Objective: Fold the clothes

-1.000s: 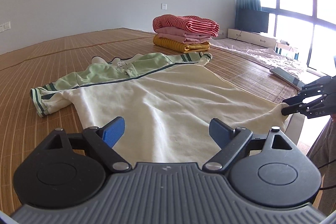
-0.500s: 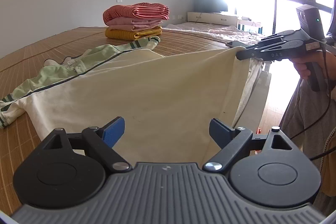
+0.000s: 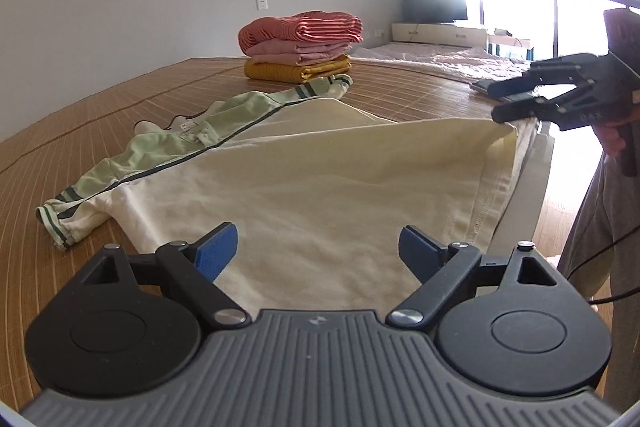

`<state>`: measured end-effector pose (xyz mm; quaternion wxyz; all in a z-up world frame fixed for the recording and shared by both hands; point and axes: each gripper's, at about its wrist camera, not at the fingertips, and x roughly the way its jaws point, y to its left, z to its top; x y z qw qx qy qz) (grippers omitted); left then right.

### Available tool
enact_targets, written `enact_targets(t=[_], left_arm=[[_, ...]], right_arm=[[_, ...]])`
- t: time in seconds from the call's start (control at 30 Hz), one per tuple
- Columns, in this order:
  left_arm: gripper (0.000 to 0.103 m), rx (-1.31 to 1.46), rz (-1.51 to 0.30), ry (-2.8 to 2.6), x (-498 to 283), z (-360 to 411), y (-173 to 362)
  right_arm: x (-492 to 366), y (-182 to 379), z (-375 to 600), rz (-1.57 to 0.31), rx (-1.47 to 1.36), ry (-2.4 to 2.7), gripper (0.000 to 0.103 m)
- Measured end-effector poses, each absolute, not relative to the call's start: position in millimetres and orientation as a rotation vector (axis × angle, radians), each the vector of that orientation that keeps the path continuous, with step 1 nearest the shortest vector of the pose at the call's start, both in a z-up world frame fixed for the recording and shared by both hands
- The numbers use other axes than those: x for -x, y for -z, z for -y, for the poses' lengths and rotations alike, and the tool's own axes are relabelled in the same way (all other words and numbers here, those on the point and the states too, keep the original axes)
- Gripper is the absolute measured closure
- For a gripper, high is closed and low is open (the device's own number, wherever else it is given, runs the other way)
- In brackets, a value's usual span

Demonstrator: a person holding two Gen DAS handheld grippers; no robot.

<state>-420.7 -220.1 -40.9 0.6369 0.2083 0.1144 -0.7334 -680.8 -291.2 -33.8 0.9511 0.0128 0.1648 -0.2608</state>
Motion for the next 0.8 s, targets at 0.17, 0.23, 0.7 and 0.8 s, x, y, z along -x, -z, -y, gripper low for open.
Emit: enact_targets(t=[0.17, 0.23, 0.7, 0.8], left_arm=[[0.012, -0.296, -0.386, 1.588, 385, 218, 31], [0.012, -0.245, -0.437, 1.573, 374, 217, 31], [0.012, -0.199, -0.468, 1.542, 358, 193, 32], [0.012, -0.183, -0.467, 1.532, 354, 188, 32]], right_arm=[[608, 52, 257, -0.406, -0.089, 0.254, 0.054], [583, 56, 242, -0.435, -0.069, 0.182, 0.054], [502, 85, 192, -0.578, 0.247, 0.098, 0.09], [499, 81, 193, -0.548, 0.171, 0.07, 0.1]])
